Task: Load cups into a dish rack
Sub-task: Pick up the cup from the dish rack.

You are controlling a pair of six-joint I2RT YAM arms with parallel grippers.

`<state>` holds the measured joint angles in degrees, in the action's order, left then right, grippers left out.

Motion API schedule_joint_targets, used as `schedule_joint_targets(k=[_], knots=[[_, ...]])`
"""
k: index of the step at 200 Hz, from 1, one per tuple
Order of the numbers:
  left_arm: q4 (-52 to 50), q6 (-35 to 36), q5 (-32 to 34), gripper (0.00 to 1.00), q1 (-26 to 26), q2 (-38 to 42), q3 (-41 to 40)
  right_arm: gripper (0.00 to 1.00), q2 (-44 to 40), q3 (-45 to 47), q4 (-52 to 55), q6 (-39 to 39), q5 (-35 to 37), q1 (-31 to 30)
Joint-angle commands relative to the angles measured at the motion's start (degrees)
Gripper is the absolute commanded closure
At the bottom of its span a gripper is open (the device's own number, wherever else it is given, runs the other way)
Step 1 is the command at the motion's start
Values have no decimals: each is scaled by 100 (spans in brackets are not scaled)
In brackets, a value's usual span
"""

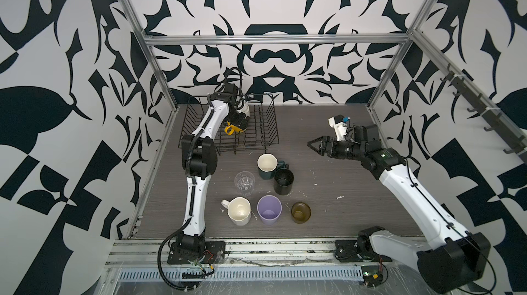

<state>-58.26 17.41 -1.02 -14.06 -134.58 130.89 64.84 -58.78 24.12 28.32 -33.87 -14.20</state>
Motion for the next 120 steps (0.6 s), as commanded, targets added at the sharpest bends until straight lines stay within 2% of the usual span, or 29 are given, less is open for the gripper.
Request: schedule_joint_targets(k=[1,9,35,52,66,120], knots=[[-341,137,-162,12,-104,162,-99,19,-145,50,-208,2,-68,20],[-389,161,-165,14,-104,172,-90,19,-148,60,-213,0,-59,26],[-592,185,-164,39,-105,100,48,19,-154,91,-232,12,-65,23],[-690,192,-103,42,-100,48,103,20,-156,105,-250,20,-76,26],[-760,190,-58,50,-105,25,138,20,-156,104,-250,16,-87,27],[-854,192,37,51,-60,170,268,20,-191,129,-250,41,-90,18]])
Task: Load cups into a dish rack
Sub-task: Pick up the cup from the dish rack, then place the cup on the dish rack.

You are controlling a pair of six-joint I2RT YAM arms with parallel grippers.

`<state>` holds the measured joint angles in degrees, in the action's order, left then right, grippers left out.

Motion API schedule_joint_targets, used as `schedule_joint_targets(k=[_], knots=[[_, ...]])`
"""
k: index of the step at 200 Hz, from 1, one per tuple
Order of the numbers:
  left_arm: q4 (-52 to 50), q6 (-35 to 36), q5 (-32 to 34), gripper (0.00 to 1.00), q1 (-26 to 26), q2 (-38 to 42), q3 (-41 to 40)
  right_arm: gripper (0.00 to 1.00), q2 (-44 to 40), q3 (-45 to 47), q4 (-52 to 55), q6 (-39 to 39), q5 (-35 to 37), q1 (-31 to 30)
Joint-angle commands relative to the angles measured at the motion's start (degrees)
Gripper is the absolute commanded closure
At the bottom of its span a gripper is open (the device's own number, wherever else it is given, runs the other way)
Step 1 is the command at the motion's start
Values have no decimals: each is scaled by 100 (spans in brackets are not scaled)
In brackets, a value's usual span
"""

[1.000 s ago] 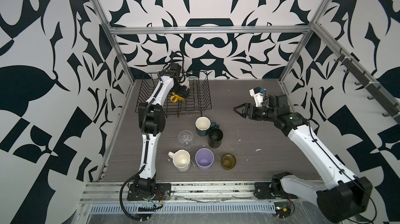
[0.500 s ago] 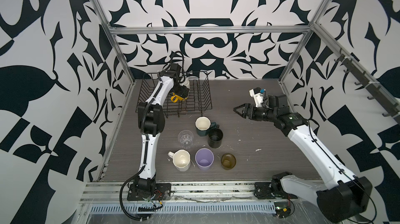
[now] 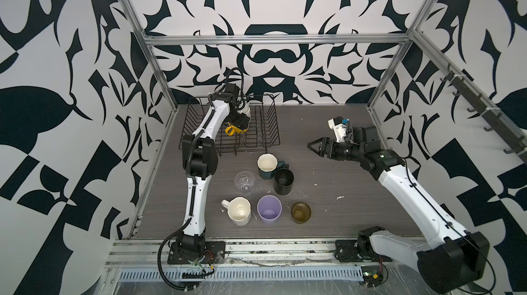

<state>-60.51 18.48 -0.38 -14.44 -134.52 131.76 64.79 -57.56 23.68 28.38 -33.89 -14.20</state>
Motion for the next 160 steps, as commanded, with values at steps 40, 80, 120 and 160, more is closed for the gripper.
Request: schedule_joint_targets(k=[40,80,120,160], knots=[[-469,104,13,51,-5,501,99,20,-195,22,-214,40,-76,23],[-347,137,-53,52,0,806,-19,20,-178,19,-232,53,-92,22],[-512,162,-123,53,-2,910,-39,20,-191,34,-230,60,-101,26],[-715,155,-179,54,2,877,-158,20,-178,56,-241,54,-114,23]])
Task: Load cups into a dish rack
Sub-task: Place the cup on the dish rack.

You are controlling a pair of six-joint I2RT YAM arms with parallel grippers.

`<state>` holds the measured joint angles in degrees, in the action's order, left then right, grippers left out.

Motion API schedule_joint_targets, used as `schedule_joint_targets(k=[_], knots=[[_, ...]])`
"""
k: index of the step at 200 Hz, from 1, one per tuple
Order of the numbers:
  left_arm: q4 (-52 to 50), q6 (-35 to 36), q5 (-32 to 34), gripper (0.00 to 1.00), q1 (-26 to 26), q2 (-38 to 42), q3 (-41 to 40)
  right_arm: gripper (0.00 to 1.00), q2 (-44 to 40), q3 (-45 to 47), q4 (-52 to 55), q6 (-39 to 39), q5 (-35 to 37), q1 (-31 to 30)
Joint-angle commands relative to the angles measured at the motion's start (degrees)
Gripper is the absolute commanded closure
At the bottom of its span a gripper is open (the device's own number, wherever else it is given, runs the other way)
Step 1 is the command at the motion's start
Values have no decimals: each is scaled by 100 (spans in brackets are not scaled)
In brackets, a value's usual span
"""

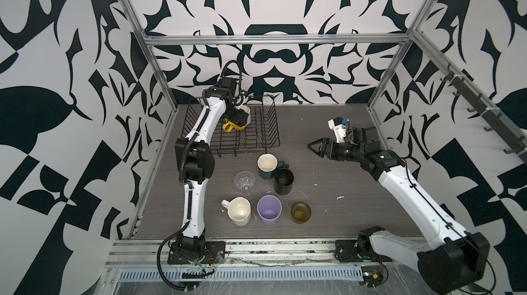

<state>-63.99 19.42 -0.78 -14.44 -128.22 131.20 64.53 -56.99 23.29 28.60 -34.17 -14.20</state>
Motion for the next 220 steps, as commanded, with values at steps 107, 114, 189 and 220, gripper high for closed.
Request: schedule_joint_targets(k=[107,114,189,220], knots=[[-641,-35,-409,54,-63,-73,-129,20,-143,26,-237,58,-107,22],[-671,-30,-399,54,-72,-100,-114,20,-143,30,-243,59,-107,21],[-884,192,-145,53,-182,-316,-94,20,-120,30,-255,52,-107,22],[-879,192,-143,49,-182,-395,-125,20,-108,31,-264,50,-125,28]])
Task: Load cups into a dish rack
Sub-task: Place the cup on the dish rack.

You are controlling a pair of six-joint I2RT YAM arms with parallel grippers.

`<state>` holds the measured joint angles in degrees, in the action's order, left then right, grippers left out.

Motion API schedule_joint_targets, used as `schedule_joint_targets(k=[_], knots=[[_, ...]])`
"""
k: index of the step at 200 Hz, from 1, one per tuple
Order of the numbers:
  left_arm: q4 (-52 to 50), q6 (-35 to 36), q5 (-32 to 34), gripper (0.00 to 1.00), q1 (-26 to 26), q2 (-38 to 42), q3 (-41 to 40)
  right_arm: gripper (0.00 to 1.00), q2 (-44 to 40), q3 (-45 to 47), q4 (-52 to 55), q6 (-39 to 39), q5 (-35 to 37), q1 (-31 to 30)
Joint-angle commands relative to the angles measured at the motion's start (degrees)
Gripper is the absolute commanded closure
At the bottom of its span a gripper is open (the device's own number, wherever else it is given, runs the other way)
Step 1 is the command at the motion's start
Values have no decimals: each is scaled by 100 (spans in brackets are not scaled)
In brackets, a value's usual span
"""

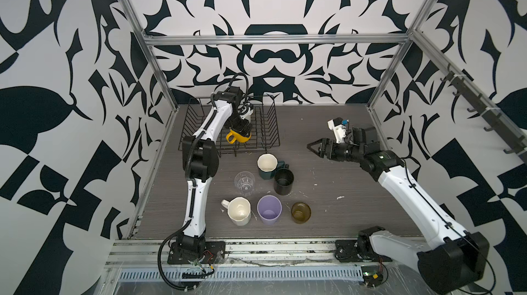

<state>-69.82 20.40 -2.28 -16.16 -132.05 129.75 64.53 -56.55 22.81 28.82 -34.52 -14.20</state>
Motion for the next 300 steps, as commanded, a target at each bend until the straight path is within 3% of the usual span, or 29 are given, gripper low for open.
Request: schedule_joint_targets(k=[1,53,132,136,140,143,234,300], knots=[[-291,95,13,49,-10,-22,21,20,-108,-13,-215,28,-94,29],[-288,95,74,30,-17,-163,14,20,-116,-5,-211,35,-81,28],[-165,105,235,22,-16,-172,-112,20,-134,39,-205,20,-58,29],[-156,106,245,18,-13,-172,-113,20,-134,39,-206,22,-58,29],[-157,96,242,4,-15,-172,-119,20,-136,44,-207,23,-60,27],[-155,97,241,0,-13,-172,-111,20,-134,48,-207,19,-55,28],[-44,38,105,1,-14,100,-133,20,-90,29,-185,-23,-14,30],[1409,-330,-73,1,-11,1710,-913,22,7,-191,248,-335,436,31]])
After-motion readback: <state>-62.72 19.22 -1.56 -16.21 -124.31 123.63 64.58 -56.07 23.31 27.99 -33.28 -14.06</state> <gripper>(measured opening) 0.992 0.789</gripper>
